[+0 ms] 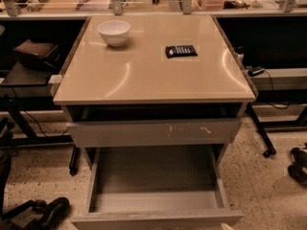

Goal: Close middle drawer

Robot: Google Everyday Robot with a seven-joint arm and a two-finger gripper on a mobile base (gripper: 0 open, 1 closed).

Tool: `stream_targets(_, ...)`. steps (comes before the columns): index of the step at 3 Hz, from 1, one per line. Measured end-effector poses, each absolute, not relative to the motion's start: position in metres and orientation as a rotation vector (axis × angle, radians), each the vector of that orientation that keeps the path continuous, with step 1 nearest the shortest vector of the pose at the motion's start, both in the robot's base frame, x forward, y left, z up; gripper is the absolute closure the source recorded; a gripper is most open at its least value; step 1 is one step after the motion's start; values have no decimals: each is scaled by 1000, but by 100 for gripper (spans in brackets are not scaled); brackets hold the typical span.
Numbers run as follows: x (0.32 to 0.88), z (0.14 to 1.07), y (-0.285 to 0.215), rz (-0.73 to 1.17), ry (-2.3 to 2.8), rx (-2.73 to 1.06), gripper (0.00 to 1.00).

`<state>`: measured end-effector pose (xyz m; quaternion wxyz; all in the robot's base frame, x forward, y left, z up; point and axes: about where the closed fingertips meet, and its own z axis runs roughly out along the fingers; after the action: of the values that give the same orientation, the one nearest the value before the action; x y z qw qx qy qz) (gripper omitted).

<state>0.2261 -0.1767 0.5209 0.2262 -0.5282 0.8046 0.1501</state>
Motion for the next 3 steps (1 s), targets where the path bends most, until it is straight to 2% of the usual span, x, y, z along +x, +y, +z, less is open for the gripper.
stream_targets(2, 225, 507, -173, 356, 2225, -1470, 0)
stream_targets(3, 195, 475, -185, 244, 2267, -1589, 0)
